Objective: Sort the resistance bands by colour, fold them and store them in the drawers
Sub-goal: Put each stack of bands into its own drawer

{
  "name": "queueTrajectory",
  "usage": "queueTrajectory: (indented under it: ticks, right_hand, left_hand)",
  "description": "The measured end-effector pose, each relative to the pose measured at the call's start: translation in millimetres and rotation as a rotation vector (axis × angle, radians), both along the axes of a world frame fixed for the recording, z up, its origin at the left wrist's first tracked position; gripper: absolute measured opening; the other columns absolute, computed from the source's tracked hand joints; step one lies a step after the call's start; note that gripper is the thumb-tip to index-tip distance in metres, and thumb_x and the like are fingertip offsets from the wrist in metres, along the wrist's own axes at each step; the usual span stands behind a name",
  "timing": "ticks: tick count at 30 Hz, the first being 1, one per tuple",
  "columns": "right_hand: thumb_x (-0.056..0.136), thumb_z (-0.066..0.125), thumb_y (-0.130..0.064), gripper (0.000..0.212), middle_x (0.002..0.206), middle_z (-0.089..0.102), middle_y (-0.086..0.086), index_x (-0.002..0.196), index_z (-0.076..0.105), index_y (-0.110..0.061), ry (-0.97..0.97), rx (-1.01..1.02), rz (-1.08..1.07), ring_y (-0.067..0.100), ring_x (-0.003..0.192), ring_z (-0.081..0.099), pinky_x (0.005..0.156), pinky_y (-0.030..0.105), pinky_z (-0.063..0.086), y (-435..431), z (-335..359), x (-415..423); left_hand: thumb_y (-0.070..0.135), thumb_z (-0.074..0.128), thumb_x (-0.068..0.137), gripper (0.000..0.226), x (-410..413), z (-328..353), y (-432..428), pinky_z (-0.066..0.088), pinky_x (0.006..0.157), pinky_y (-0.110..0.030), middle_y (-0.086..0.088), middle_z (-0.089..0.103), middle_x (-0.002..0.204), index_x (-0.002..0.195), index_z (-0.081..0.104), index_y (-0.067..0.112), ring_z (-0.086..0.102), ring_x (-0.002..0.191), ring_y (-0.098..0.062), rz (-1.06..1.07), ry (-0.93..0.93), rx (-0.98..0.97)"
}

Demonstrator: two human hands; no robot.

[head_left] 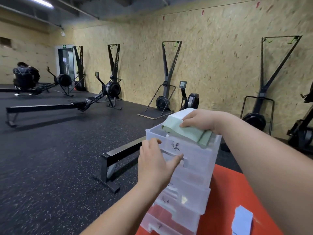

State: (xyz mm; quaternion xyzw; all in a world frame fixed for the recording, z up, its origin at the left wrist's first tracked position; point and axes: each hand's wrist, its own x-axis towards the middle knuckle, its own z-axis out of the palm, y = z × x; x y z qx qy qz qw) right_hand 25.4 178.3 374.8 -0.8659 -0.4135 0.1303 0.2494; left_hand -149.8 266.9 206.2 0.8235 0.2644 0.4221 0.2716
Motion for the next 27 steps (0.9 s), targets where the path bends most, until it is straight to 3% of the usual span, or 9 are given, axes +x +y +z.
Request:
queueTrajectory:
  ticks: [4,7,11,15,18,21,24,27]
  right_hand:
    - [0.092,0.074,-0.031,0.025,0.108,0.078,0.008,0.112,0.077,-0.016,0.173,-0.114,0.018,0.027,0.097,0.075,0.089,0.043,0.062,16.7,-30.5,14.2]
    - [0.099,0.056,-0.030,0.029,0.098,0.065,0.007,0.111,0.072,-0.008,-0.004,-0.352,0.101,0.025,0.081,0.057,0.072,0.035,0.052,21.8,-52.6,18.8]
    - [0.104,0.043,-0.036,0.030,0.106,0.066,-0.004,0.091,0.069,-0.028,-0.260,-0.499,0.172,0.024,0.102,0.063,0.091,0.039,0.056,24.1,-48.3,10.9]
    - [0.106,0.042,-0.040,0.032,0.107,0.065,-0.013,0.100,0.073,-0.034,-0.434,-0.592,0.217,0.022,0.107,0.061,0.103,0.042,0.048,25.1,-44.0,10.4]
    - [0.106,0.045,-0.041,0.032,0.090,0.061,-0.016,0.082,0.066,-0.037,-0.445,-0.532,0.215,0.022,0.099,0.060,0.095,0.040,0.047,22.4,-45.2,15.1]
    - [0.105,0.051,-0.043,0.030,0.098,0.074,-0.009,0.103,0.075,-0.024,-0.384,-0.333,0.140,0.021,0.099,0.069,0.095,0.040,0.053,14.9,-41.9,19.2]
    - [0.102,0.058,-0.038,0.014,0.101,0.074,-0.011,0.102,0.072,-0.037,-0.380,-0.032,0.065,0.018,0.101,0.068,0.094,0.040,0.055,-4.0,-31.1,26.0]
    - [0.101,0.061,-0.036,0.017,0.112,0.072,-0.008,0.110,0.075,-0.033,-0.356,0.186,-0.007,0.017,0.104,0.066,0.093,0.038,0.055,-32.1,-22.8,27.0]
  left_hand:
    - [0.078,0.072,0.078,0.079,4.0,-4.4,4.0,0.050,0.099,-0.042,0.009,0.039,0.121,0.130,0.044,0.027,0.045,0.119,-0.018,-0.009,-0.046,-0.014]
    - [0.075,0.075,0.077,0.077,5.2,-7.3,4.8,0.049,0.099,-0.043,0.008,0.039,0.120,0.129,0.044,0.027,0.045,0.119,-0.019,-0.005,-0.060,-0.021]
    - [0.074,0.077,0.076,0.078,5.1,-7.8,2.3,0.050,0.098,-0.044,0.009,0.037,0.121,0.129,0.043,0.028,0.044,0.119,-0.019,0.000,-0.065,-0.024]
    - [0.072,0.077,0.078,0.076,6.6,-6.9,-1.5,0.050,0.097,-0.046,0.008,0.037,0.122,0.130,0.043,0.027,0.044,0.120,-0.019,0.009,-0.063,-0.025]
    - [0.070,0.079,0.078,0.076,8.3,-5.8,-3.0,0.051,0.096,-0.046,0.008,0.037,0.124,0.130,0.043,0.027,0.044,0.120,-0.019,0.016,-0.066,-0.029]
    - [0.071,0.077,0.079,0.077,8.6,-5.3,-1.2,0.052,0.096,-0.044,0.009,0.036,0.125,0.131,0.042,0.027,0.045,0.121,-0.019,0.017,-0.037,-0.030]
    - [0.072,0.076,0.080,0.079,12.9,1.2,-0.8,0.052,0.097,-0.045,0.005,0.038,0.127,0.133,0.042,0.024,0.048,0.121,-0.022,0.037,0.020,-0.024]
    - [0.069,0.076,0.083,0.077,25.5,11.9,-4.1,0.050,0.100,-0.044,0.000,0.040,0.130,0.133,0.043,0.019,0.049,0.122,-0.025,0.049,0.089,-0.039]
